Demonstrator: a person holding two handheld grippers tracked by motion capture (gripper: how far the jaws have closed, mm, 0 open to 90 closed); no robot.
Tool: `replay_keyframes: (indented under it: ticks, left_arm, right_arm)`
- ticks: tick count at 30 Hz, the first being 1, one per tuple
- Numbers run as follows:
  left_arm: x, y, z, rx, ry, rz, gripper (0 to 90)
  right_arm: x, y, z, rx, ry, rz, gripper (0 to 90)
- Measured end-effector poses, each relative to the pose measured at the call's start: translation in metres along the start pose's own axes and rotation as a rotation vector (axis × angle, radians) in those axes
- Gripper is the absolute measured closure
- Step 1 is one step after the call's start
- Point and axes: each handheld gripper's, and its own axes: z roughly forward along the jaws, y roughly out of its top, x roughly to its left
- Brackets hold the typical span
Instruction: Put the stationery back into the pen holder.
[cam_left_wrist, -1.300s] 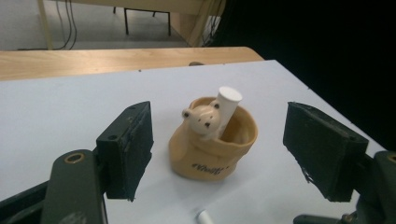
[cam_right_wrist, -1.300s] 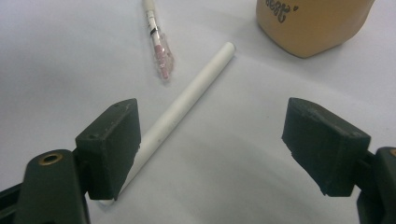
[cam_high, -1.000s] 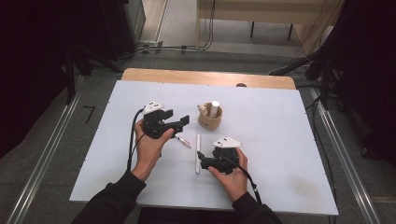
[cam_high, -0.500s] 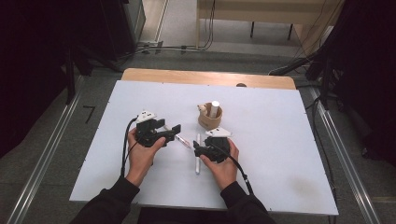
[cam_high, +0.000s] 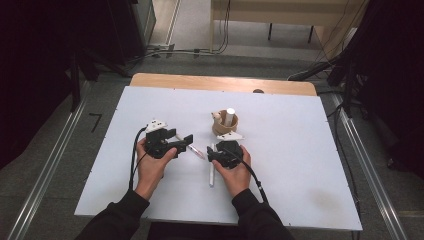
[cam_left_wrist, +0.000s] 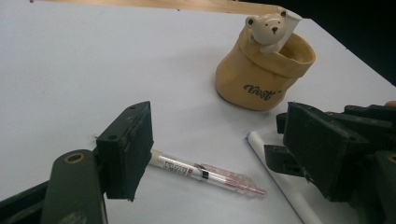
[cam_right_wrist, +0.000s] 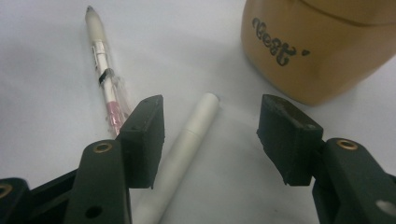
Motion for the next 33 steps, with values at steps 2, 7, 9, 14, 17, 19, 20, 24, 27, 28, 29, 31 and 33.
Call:
replay_keyframes:
  ticks: [2,7,9,14,17,19,20,24,27,28,29,31,33]
  left_arm:
    - [0.0,0.0,0.0,0.002,0.001,0.002,24.7]
    - [0.002,-0.001,0.0,-0.001,0.002,-0.003,24.7]
    - [0.002,-0.001,0.0,0.0,0.003,-0.002,24.7]
    - [0.002,-0.001,0.0,0.0,0.003,-0.001,24.7]
    - [0.002,-0.002,0.001,0.002,0.002,-0.002,24.7]
    - [0.002,-0.002,0.001,0.002,0.001,-0.004,24.7]
    - [0.002,-0.002,0.001,0.003,0.001,-0.004,24.7]
    - [0.002,-0.002,0.001,0.005,0.002,-0.003,24.7]
    - [0.001,-0.002,0.001,0.006,0.0,-0.004,24.7]
    - [0.001,-0.002,0.002,0.008,-0.001,-0.001,24.8]
    - [0.001,-0.002,0.002,0.011,-0.002,0.0,24.8]
    - [0.001,-0.003,0.002,0.011,-0.002,0.0,24.8]
    - [0.001,-0.003,0.002,0.011,-0.003,-0.001,24.8]
  right_arm:
    - [0.001,0.001,0.002,-0.001,-0.005,-0.004,39.7]
    - [0.004,0.002,0.007,0.004,-0.008,-0.001,41.2]
    - [0.004,0.003,0.009,0.008,-0.013,-0.002,42.5]
    - [0.004,0.002,0.013,0.011,-0.026,-0.005,44.6]
    - [0.005,0.001,0.014,0.007,-0.029,-0.008,46.1]
    - [0.006,0.001,0.014,0.005,-0.04,-0.014,46.8]
    - [0.007,0.001,0.015,0.005,-0.043,-0.02,47.6]
    - [0.008,0.001,0.014,0.01,-0.052,-0.025,52.4]
    - [0.007,0.001,0.014,0.013,-0.054,-0.026,54.6]
    - [0.007,0.001,0.014,0.016,-0.055,-0.027,55.2]
    - [0.007,0.002,0.014,0.019,-0.058,-0.027,56.0]
    - [0.008,0.003,0.013,0.027,-0.065,-0.026,58.5]
    - [0.009,0.004,0.014,0.035,-0.069,-0.032,60.0]
